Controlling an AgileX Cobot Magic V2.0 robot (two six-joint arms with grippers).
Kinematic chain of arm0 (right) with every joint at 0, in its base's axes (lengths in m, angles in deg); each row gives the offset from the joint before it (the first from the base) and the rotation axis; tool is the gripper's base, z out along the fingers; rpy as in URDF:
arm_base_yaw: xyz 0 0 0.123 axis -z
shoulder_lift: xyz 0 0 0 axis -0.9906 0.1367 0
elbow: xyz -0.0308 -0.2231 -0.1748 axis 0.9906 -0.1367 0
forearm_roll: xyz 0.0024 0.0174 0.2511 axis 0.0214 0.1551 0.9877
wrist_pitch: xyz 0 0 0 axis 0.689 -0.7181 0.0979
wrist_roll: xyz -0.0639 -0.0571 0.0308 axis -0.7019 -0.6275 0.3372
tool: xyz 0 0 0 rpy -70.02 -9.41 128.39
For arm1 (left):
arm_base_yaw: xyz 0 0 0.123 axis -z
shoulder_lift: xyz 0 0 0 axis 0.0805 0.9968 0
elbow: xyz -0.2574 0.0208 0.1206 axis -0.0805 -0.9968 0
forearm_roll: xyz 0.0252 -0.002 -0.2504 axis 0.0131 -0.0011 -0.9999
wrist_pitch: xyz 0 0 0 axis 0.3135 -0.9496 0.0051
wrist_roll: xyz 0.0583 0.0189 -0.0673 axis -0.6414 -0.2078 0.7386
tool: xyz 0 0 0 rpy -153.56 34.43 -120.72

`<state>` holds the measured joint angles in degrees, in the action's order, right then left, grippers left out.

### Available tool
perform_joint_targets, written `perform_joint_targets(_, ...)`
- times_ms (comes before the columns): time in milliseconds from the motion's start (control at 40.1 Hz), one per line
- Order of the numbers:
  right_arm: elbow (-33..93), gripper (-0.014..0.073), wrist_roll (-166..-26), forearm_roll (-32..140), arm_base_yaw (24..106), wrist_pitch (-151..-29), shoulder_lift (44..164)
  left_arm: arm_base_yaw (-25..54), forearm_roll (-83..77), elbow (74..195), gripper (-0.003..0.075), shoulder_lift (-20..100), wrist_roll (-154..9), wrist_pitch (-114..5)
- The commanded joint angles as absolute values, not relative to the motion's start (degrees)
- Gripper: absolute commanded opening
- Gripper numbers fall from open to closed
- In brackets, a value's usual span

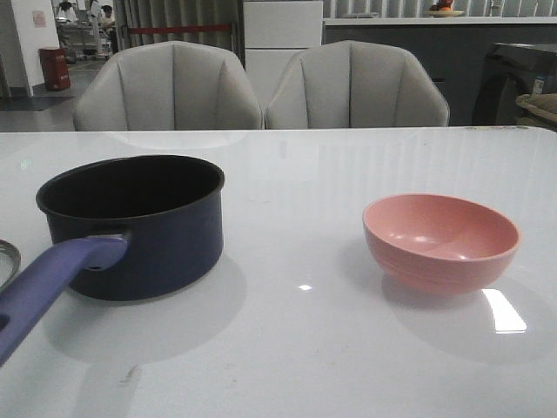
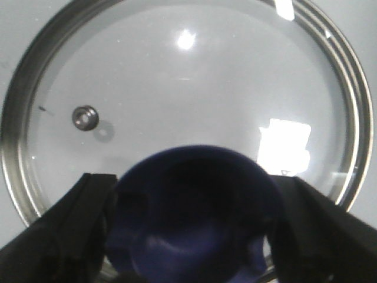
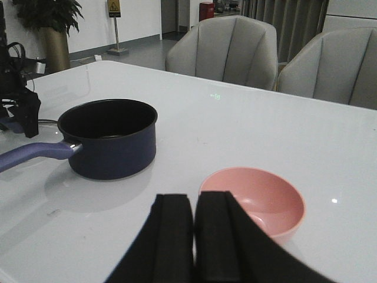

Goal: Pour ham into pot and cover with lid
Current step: 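Grasp the lid knob with the left gripper and lift it over the pot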

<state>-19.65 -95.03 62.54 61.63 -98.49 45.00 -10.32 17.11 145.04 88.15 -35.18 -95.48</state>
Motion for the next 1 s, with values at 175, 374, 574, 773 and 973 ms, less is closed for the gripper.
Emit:
perform_joint_targets(175, -18.29, 0.0182, -95.26, 62.68, 61.62, -94.28, 44.29, -10.32, 16.39, 149.39, 0.0125, 85.76, -35.61, -97.06)
perform_joint_targets(374, -18.29, 0.0182, -95.26, 62.68, 61.62, -94.28, 44.29, -10.32, 16.39, 155.32, 0.0124, 85.76, -35.89, -102.82)
perform_joint_targets(574, -18.29, 0.0182, -95.26, 62.68, 61.62, -94.28, 44.29, -10.21, 16.25, 155.56, 0.0124, 85.76, -35.93, -103.14)
perform_joint_targets(773, -18.29, 0.0182, -95.26, 62.68, 61.62, -94.28, 44.29, -10.21, 16.25, 155.56, 0.0124, 85.76, -35.93, -103.14)
perform_joint_targets(973, -18.29, 0.0182, -95.26, 62.68, 61.62, -94.28, 44.29, -10.21, 16.25, 155.56, 0.0124, 85.76, -36.17, -102.91)
